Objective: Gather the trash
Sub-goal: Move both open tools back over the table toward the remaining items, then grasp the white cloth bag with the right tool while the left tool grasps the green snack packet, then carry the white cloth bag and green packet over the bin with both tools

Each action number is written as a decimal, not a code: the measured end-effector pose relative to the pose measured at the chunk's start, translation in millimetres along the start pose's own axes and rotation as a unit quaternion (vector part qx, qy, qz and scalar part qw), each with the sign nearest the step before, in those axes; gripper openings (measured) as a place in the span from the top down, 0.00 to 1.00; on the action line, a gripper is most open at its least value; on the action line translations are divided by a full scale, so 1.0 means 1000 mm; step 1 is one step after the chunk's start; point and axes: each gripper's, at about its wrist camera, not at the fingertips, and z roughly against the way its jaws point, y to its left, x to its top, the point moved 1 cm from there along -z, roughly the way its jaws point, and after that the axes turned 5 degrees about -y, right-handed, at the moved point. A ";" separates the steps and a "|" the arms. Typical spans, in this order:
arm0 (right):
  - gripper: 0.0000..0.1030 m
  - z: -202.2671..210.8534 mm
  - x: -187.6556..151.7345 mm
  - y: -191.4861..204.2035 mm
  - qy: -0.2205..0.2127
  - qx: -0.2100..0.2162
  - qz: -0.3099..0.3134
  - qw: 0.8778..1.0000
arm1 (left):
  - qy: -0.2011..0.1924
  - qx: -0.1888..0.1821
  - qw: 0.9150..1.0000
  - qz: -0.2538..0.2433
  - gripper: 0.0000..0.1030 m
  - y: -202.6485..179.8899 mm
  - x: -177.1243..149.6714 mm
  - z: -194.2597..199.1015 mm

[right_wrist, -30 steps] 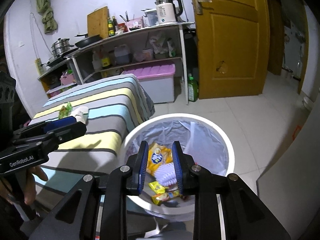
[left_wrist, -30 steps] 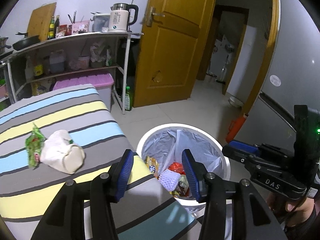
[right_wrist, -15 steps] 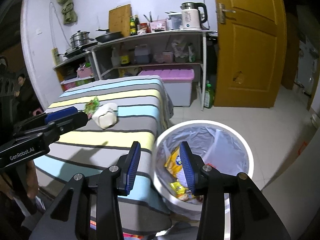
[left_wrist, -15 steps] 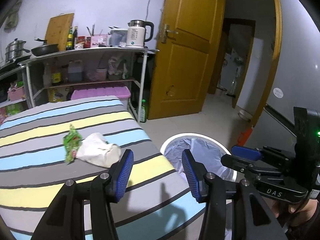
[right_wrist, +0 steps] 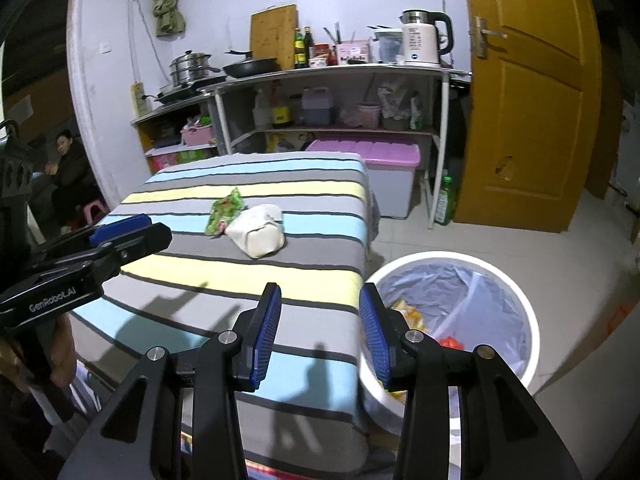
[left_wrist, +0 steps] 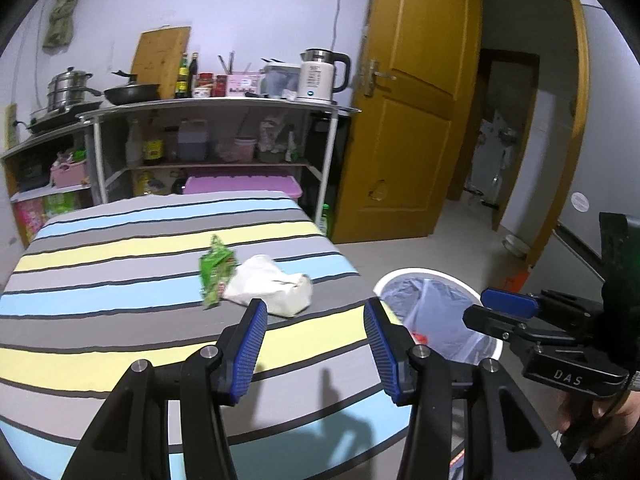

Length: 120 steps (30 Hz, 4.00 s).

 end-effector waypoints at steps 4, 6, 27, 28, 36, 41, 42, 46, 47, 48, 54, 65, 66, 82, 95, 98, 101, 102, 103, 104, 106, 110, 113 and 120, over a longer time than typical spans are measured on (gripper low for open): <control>0.59 -0.009 0.002 0.013 0.005 0.016 0.012 1.000 | -0.004 0.017 1.000 0.006 0.52 0.014 0.001 0.003; 0.59 -0.013 0.003 0.017 0.007 0.021 0.017 1.000 | -0.004 0.024 1.000 0.006 0.52 0.019 0.001 0.002; 0.48 -0.109 0.022 0.052 0.059 0.072 0.074 0.993 | 0.020 0.052 0.998 0.018 0.52 0.076 0.004 -0.019; 0.48 -0.117 0.023 0.052 0.063 0.074 0.076 0.992 | 0.021 0.052 0.998 0.019 0.52 0.078 0.005 -0.021; 0.48 -0.154 0.028 0.052 0.084 0.086 0.098 0.988 | 0.026 0.048 0.998 0.025 0.52 0.088 0.010 -0.036; 0.45 -0.170 0.032 0.052 0.091 0.096 0.107 0.985 | 0.031 0.048 0.998 0.028 0.52 0.093 0.011 -0.045; 0.44 -0.172 0.032 0.052 0.094 0.097 0.109 0.985 | 0.033 0.047 0.998 0.029 0.52 0.094 0.011 -0.047; 0.44 -0.184 0.032 0.053 0.107 0.101 0.112 0.983 | 0.039 0.044 0.998 0.031 0.52 0.096 0.012 -0.057; 0.44 -0.186 0.031 0.053 0.110 0.100 0.111 0.983 | 0.040 0.042 0.998 0.030 0.52 0.097 0.012 -0.060; 0.44 -0.187 0.031 0.053 0.112 0.101 0.111 0.982 | 0.042 0.041 0.998 0.030 0.52 0.097 0.012 -0.063; 0.48 -0.191 0.032 0.051 0.116 0.109 0.094 0.983 | 0.056 0.036 0.997 0.032 0.52 0.099 0.011 -0.080; 0.50 -0.172 0.029 0.033 0.094 0.104 0.053 0.989 | 0.086 0.041 0.995 0.032 0.52 0.097 0.007 -0.120; 0.50 -0.170 0.029 0.031 0.092 0.103 0.050 0.989 | 0.088 0.044 0.995 0.031 0.52 0.097 0.007 -0.124; 0.50 -0.148 0.018 -0.005 0.082 0.088 -0.001 0.993 | 0.141 0.040 0.989 0.030 0.67 0.092 0.006 -0.175; 0.50 -0.120 0.016 -0.013 0.059 0.070 -0.016 0.996 | 0.108 0.029 0.994 0.022 0.79 0.073 0.008 -0.148; 0.50 -0.108 0.016 -0.014 0.049 0.060 -0.021 0.997 | 0.097 0.020 0.995 0.024 0.79 0.063 0.009 -0.133; 0.50 -0.095 0.016 -0.018 0.039 0.048 -0.028 0.998 | 0.086 0.009 0.996 0.020 0.79 0.050 0.009 -0.117; 0.50 -0.091 0.017 -0.019 0.037 0.045 -0.030 0.998 | 0.084 0.006 0.996 0.018 0.79 0.047 0.009 -0.112; 0.50 -0.088 0.016 -0.020 0.034 0.041 -0.031 0.998 | 0.080 0.002 0.997 0.016 0.79 0.042 0.009 -0.107; 0.50 -0.084 0.016 -0.022 0.033 0.039 -0.033 0.998 | 0.078 -0.002 0.997 0.015 0.79 0.037 0.009 -0.103; 0.50 -0.075 0.014 -0.025 0.028 0.032 -0.037 0.998 | 0.074 -0.010 0.997 0.010 0.84 0.028 0.009 -0.094; 0.50 -0.057 0.013 -0.029 0.020 0.019 -0.042 0.999 | 0.067 -0.026 0.997 -0.002 0.90 0.008 0.010 -0.082; 0.50 -0.047 0.013 -0.033 0.015 0.012 -0.044 0.999 | 0.061 -0.035 0.997 -0.012 0.93 -0.006 0.010 -0.076; 0.50 -0.032 0.008 -0.041 0.009 0.005 -0.050 0.999 | 0.048 -0.026 0.998 -0.026 0.77 -0.009 0.012 -0.065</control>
